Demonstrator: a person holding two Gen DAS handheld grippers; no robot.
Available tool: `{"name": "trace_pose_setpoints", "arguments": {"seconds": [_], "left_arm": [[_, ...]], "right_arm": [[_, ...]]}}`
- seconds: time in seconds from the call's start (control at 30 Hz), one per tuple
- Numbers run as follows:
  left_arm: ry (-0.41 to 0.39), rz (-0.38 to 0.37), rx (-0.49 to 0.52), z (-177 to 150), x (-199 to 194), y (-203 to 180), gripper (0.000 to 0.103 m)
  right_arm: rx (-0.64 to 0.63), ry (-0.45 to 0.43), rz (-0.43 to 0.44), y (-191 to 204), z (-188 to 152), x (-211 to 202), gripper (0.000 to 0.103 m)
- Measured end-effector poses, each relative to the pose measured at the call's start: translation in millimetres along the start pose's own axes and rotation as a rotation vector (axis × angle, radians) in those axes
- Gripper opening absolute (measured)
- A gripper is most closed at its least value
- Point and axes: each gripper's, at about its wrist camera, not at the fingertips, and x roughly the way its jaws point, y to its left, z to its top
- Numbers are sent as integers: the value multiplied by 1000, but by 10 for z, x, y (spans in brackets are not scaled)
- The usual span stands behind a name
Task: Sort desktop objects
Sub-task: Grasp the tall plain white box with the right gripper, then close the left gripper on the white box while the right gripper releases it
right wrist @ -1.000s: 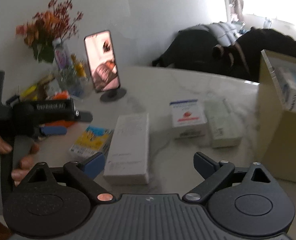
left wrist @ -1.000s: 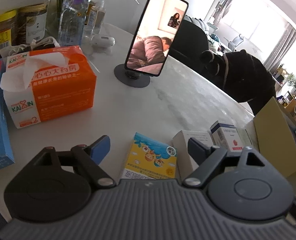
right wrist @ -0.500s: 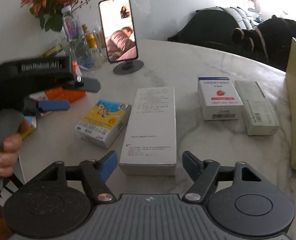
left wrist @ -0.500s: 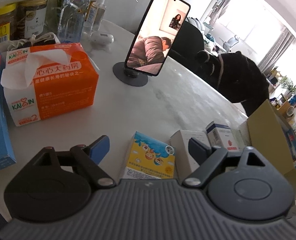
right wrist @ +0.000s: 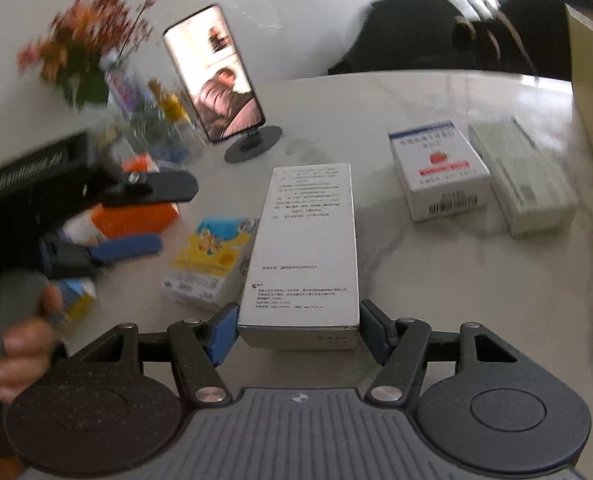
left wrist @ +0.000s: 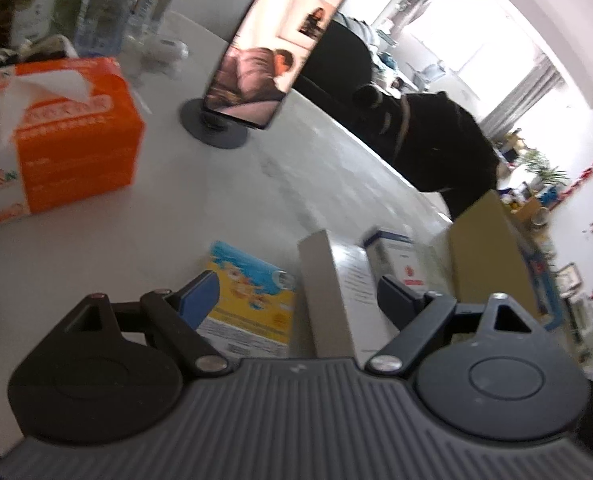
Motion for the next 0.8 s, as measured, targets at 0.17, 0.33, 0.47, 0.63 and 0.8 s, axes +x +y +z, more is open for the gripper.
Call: {"name": "trace_pose_setpoints", "arguments": {"seconds": [0.17,0.33,0.47,0.63,0.8], "left_arm": [[44,-60,8,15,118,-143,85],[96,-66,35,-35,296,-286,81],[136,-70,42,-83,439,-366,78],[174,-72,36,-147,591,-427,75],[201,-75,9,-198,707,-441,55]], "right_arm": [[129,7,93,-184,23,-50,67],[209,4,158,-302,34,-104,67],[235,0,181,-358,38,-134,67],[244,-4,191,-375,36,-140,67],[246,-10,198,-420,30,-158,67]]}}
